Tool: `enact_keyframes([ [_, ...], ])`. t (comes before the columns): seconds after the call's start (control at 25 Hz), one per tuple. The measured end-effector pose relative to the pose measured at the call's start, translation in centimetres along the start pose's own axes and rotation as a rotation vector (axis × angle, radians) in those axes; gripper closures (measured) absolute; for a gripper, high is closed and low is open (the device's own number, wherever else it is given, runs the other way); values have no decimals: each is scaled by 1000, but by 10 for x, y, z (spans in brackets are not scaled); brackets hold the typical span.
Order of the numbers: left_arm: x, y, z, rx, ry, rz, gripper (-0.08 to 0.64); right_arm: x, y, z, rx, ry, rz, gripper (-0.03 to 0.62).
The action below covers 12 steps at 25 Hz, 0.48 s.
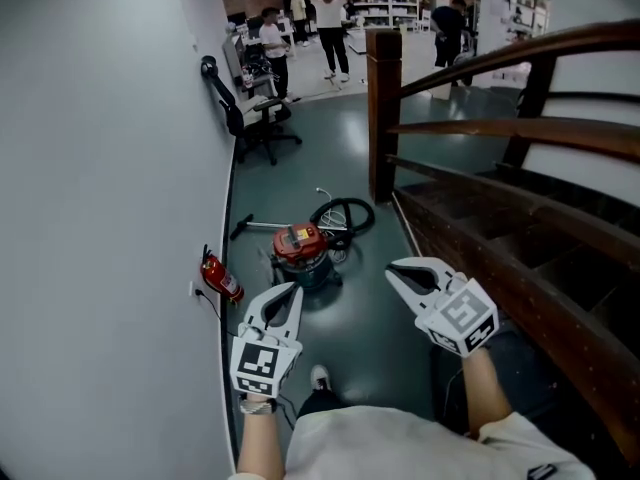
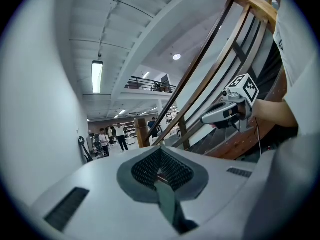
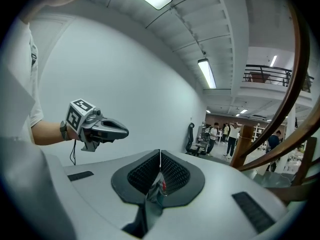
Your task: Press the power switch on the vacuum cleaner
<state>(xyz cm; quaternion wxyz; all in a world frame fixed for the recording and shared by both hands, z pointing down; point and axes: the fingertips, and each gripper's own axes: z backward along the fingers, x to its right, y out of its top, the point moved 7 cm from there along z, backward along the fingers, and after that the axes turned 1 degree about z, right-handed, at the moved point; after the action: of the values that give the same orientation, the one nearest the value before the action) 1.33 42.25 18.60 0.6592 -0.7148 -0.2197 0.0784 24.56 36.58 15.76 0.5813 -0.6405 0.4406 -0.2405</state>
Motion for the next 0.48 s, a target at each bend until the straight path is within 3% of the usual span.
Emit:
enact_keyframes([
  [0.48,-50,-15,-73,14,-48,3,561,50,-12,-58,-18,-31,-6,563],
])
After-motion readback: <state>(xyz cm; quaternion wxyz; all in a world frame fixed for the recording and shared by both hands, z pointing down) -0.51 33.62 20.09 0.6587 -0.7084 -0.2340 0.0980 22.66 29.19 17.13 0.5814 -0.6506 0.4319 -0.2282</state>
